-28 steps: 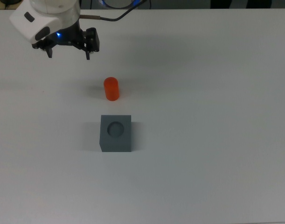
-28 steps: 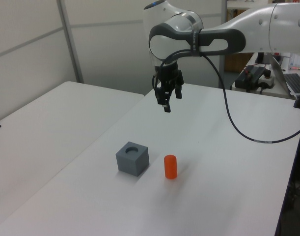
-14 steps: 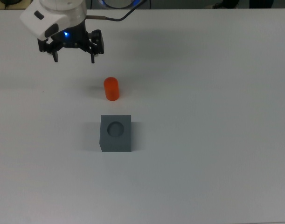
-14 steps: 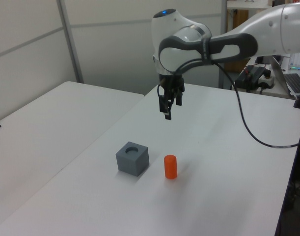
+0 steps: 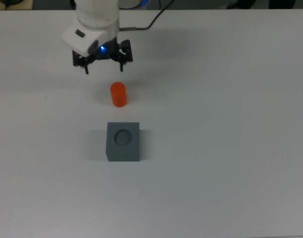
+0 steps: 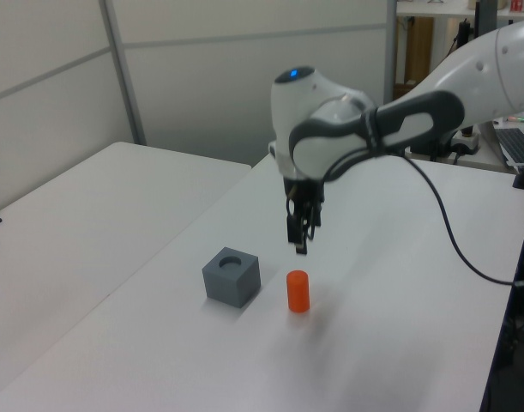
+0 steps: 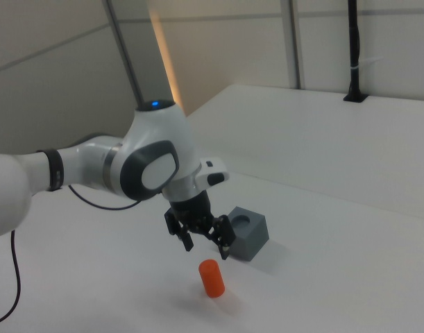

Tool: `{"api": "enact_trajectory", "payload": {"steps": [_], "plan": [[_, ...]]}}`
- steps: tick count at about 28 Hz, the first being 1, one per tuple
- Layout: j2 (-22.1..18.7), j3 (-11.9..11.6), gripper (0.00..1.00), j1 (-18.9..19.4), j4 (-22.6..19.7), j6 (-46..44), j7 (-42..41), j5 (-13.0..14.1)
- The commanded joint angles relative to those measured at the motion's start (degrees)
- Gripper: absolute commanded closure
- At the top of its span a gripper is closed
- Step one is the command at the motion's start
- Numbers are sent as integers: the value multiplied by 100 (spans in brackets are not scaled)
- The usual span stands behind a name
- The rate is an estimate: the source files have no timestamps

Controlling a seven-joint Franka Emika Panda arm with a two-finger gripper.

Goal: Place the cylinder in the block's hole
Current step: 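Move the open gripper down over the orange cylinder, then close the gripper on the orange cylinder and lift it, then carry the held cylinder over the hole in the grey block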

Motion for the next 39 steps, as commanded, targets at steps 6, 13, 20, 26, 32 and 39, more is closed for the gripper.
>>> {"api": "enact_trajectory", "payload": {"steps": [6, 13, 20, 26, 32, 39], "plan": [[474, 148, 0, 54, -193, 659, -76, -97], [711, 236, 3, 107, -149, 659, -23, -334], [764, 262, 63, 133, -149, 659, -6, -405], [764, 262, 93, 133, -132, 659, 12, -396], [756, 262, 98, 72, 105, 633, 126, -326], [791, 253, 98, -130, 772, 633, 188, 191]]}}
